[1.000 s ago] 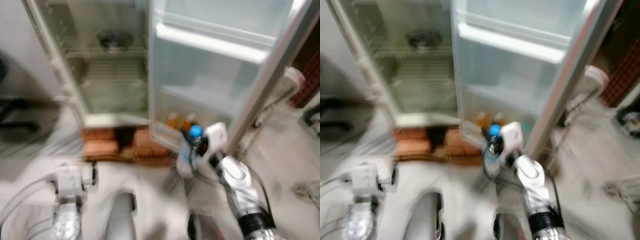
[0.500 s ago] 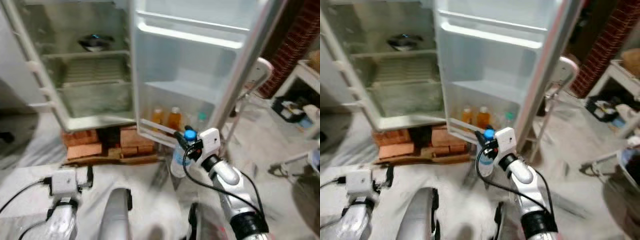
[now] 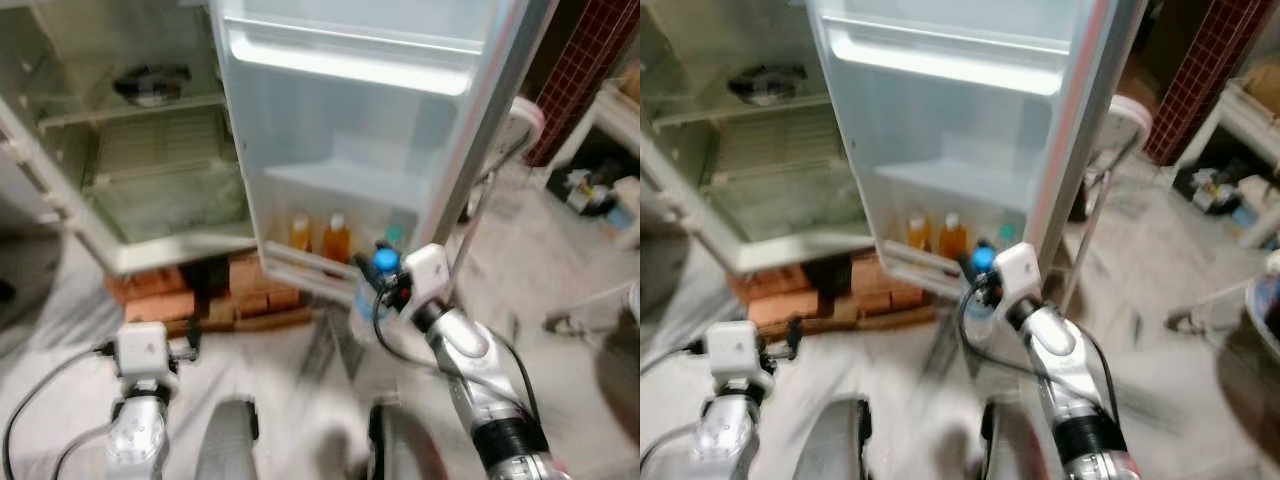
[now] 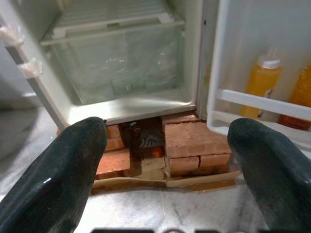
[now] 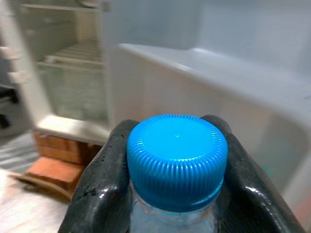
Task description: Restocking fridge
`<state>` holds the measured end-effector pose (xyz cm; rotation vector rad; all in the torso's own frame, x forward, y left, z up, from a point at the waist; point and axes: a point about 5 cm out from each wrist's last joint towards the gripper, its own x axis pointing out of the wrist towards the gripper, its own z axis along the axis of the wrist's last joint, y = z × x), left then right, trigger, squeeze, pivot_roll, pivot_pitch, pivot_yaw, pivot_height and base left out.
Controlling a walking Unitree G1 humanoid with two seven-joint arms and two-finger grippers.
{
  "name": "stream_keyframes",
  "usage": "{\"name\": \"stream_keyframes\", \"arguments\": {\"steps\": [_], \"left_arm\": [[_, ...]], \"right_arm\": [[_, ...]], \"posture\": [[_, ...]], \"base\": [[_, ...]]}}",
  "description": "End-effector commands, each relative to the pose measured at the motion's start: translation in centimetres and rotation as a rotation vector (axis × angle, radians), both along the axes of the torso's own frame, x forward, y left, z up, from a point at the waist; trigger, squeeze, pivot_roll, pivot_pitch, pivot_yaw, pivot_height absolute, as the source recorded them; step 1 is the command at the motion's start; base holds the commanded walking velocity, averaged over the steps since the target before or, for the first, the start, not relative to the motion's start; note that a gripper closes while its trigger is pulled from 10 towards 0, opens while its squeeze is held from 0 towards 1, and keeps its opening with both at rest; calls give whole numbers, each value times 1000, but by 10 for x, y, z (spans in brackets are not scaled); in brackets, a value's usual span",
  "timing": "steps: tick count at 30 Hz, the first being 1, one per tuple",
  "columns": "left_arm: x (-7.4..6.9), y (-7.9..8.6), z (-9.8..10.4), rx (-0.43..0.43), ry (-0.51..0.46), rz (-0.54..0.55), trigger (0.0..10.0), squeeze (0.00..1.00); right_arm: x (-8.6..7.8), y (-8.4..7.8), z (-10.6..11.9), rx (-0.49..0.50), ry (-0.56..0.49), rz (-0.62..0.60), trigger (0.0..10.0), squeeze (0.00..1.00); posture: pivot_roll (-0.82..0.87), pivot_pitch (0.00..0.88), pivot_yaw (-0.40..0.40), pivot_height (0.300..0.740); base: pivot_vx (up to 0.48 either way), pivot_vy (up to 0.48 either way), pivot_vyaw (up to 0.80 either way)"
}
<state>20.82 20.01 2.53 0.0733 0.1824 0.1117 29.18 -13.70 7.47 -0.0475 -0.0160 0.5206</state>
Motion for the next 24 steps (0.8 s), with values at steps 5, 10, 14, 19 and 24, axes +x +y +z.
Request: {"name": "stream_keyframes", "arguments": {"steps": [5, 10, 14, 19, 24], "left_arm": [[-5, 12, -2, 27, 24, 28, 10000, 0], [-4, 11, -2, 24, 26, 30, 10000, 0], [-4, 12, -3, 25, 27, 28, 10000, 0], [-4, 12, -3, 25, 28, 26, 10000, 0], [-2, 12, -3, 28, 28, 23, 10000, 0]], "right_arm": [[3, 15, 8, 23, -38, 40, 10000, 0], [3, 15, 7, 24, -32, 42, 10000, 0], [2, 16, 6, 25, -28, 46, 10000, 0], [2, 17, 5, 25, -25, 50, 10000, 0], [3, 17, 5, 25, -25, 53, 10000, 0]], "posture": [[49, 48, -13, 625], [49, 48, -13, 625], [48, 48, -10, 625], [48, 51, -8, 625], [49, 56, -10, 625]], "base": [[288, 0, 0], [154, 154, 0], [0, 390, 0], [0, 390, 0], [97, 393, 0]]}}
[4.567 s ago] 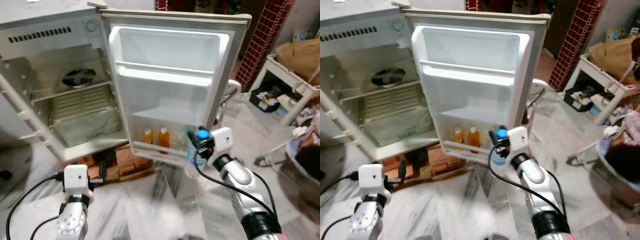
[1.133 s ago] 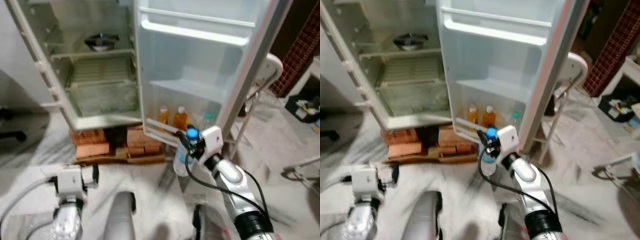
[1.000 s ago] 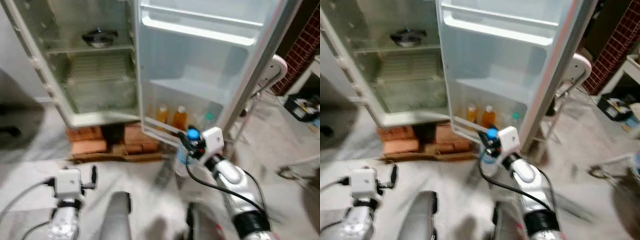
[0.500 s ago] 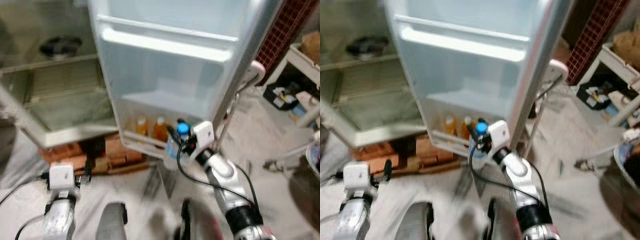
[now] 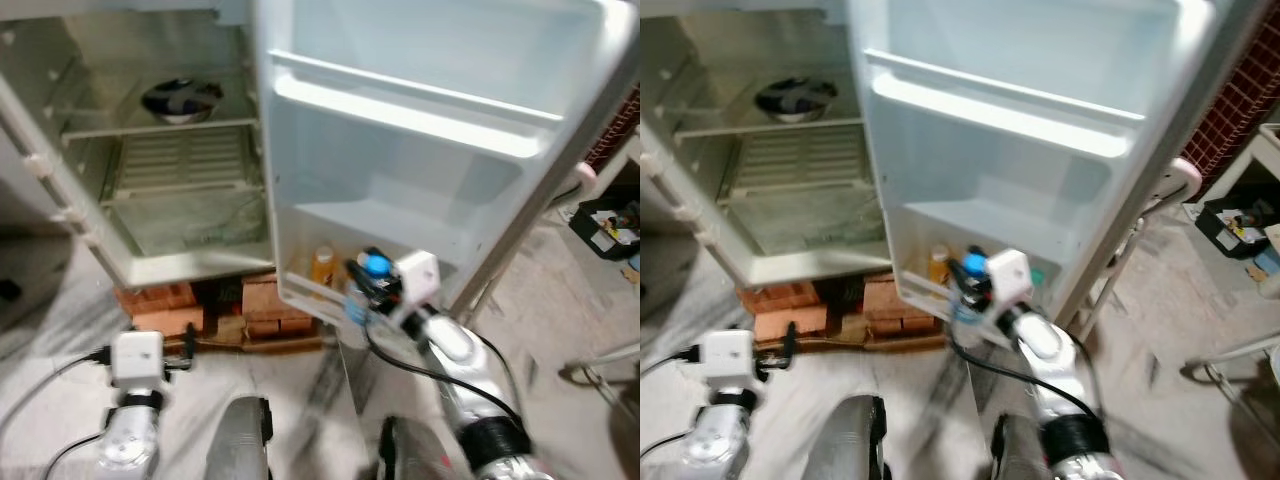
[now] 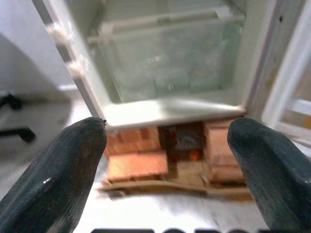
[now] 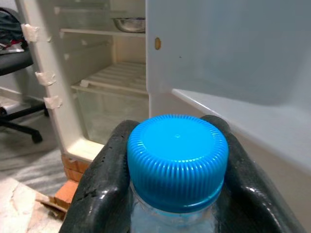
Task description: Restocking fridge
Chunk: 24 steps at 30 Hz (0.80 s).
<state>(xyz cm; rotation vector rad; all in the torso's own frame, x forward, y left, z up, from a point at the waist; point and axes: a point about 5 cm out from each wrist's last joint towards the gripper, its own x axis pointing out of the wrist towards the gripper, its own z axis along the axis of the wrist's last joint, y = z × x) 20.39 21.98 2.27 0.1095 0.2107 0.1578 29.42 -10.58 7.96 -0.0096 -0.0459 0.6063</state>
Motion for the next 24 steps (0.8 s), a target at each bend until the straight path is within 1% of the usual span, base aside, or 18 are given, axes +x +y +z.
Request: {"name": "stream_keyframes", "arguments": {"steps": [1, 2, 11, 21, 24], "left_arm": [[2, -8, 0, -10, -3, -21, 10000, 0], [2, -8, 0, -10, -4, -21, 10000, 0], [3, -9, -1, -3, 1, -25, 10000, 0], [5, -13, 0, -3, -7, -57, 10000, 0], [5, -14, 0, 6, -8, -64, 10000, 0]], "right_arm": [[1, -14, 1, -17, -9, -35, 10000, 0], [1, -14, 1, -17, -9, -34, 10000, 0], [2, -15, 2, -17, -17, -42, 10000, 0], [2, -16, 2, -23, -23, -56, 10000, 0], [2, -16, 1, -23, -20, -55, 10000, 0]], "posture": [[49, 56, -10, 625], [50, 53, -10, 625], [48, 51, -9, 625], [45, 49, -6, 625], [45, 50, -7, 611]], "base": [[274, 375, 0], [274, 375, 0], [0, 0, 0], [0, 0, 0], [172, 0, 0]]}}
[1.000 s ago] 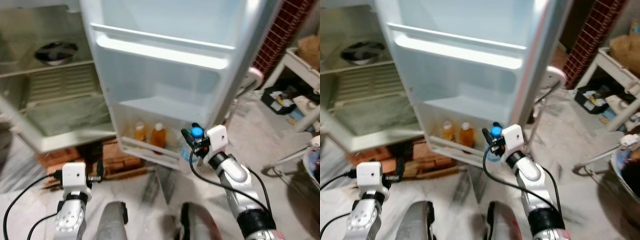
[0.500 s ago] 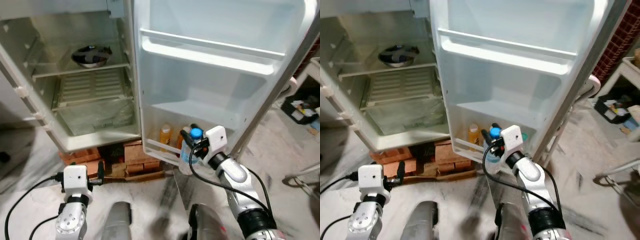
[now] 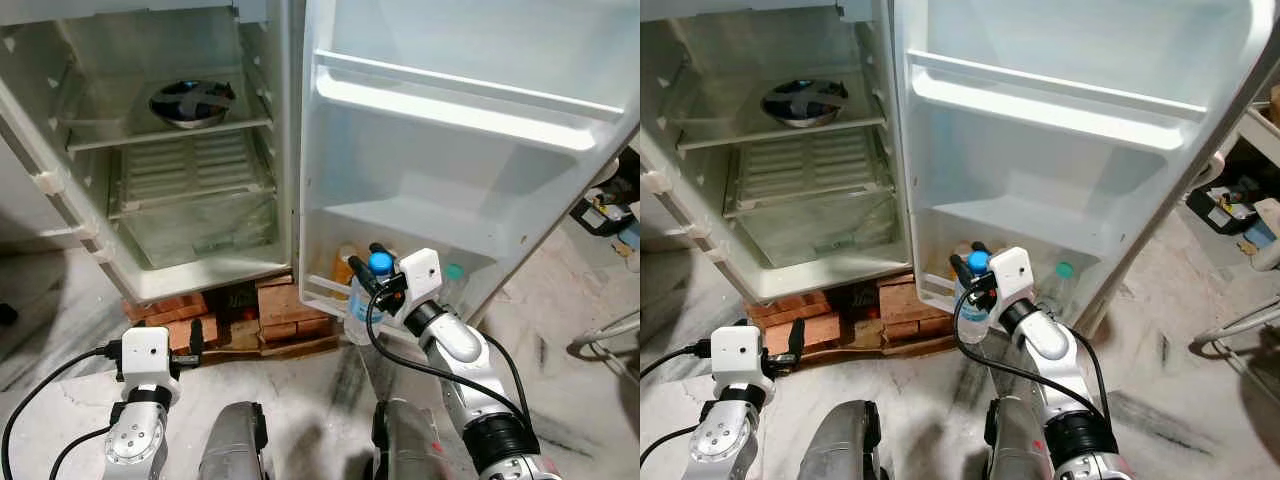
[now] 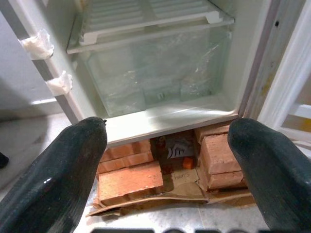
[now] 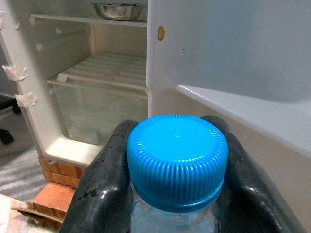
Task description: Restocking fridge
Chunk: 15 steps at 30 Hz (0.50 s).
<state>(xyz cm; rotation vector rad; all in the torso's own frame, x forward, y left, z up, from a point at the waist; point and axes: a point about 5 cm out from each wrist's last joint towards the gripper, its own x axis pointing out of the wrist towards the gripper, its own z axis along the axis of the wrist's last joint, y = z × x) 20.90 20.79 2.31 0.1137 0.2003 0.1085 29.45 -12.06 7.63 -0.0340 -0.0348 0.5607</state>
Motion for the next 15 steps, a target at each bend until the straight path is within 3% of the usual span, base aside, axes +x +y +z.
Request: {"name": "stream_keyframes", "arguments": {"steps": [1, 11, 15], "left_arm": [[0, -2, 0, 7, -1, -15, 10000, 0], [-1, -3, -1, 9, 3, -22, 10000, 0], [-1, -4, -1, 11, 4, -28, 10000, 0]], "right_arm": [[2, -1, 5, 2, -25, -7, 10000, 0], [1, 0, 5, -3, -27, -3, 10000, 0], [2, 0, 5, -5, -27, -1, 10000, 0]], "posture": [[45, 51, -6, 606], [46, 54, -7, 597], [47, 53, -8, 597]], "base": [[289, -247, 0], [294, -273, 0], [306, 0, 0]]}}
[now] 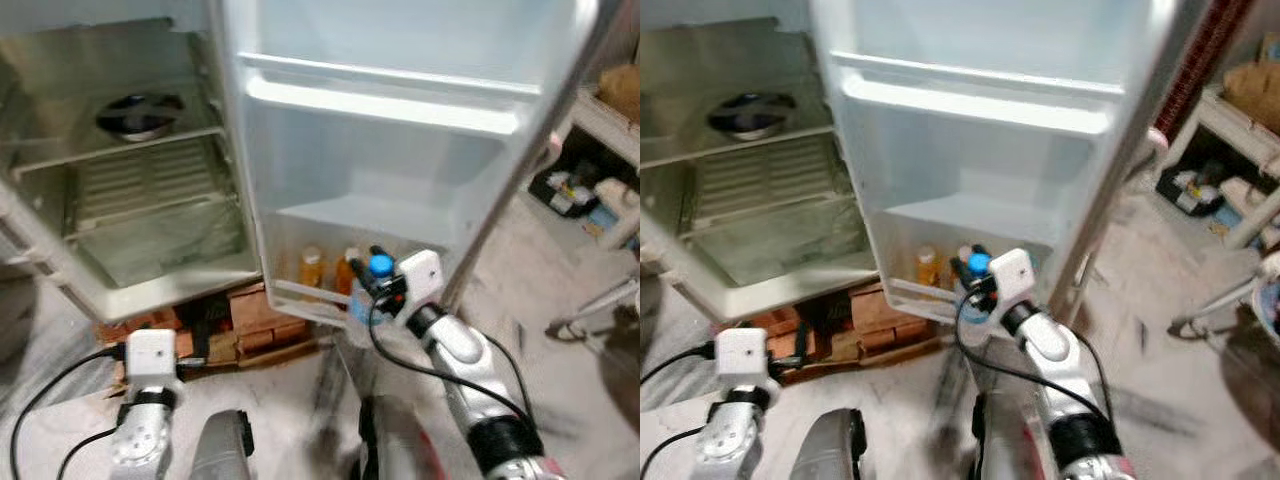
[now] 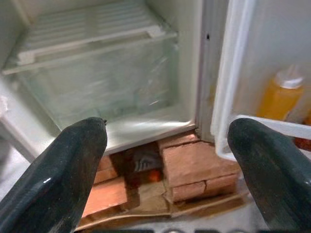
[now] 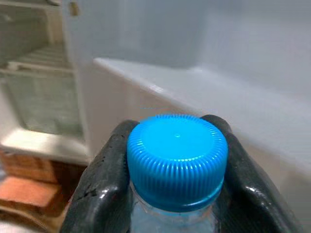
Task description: Restocking fridge
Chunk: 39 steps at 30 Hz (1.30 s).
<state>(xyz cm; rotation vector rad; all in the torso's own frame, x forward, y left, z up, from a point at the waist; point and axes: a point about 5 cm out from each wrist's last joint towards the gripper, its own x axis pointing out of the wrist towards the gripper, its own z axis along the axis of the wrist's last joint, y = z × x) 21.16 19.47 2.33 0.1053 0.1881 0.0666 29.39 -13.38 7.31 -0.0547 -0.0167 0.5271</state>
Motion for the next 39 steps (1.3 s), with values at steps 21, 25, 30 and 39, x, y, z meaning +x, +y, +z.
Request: {"name": "stream_keyframes", "arguments": {"steps": [21, 25, 30, 39], "left_arm": [[-11, 20, 3, 103, 5, 79, 10000, 0], [-19, 32, 3, 121, 18, 111, 10000, 0], [-22, 38, 9, 107, 11, 144, 10000, 0], [-37, 39, 16, 113, 12, 151, 10000, 0]], "right_arm": [[1, 27, 9, 17, -39, 97, 10000, 0], [3, 33, 9, 18, -38, 123, 10000, 0], [8, 38, 13, 28, -53, 134, 10000, 0], [13, 56, 20, 25, -110, 155, 10000, 0]], "posture": [[66, 102, -19, 587], [90, 118, -26, 557], [106, 130, -33, 517], [129, 189, -38, 512]], "base": [[36, 0, 0], [0, 0, 0], [0, 0, 0], [0, 0, 0]]}}
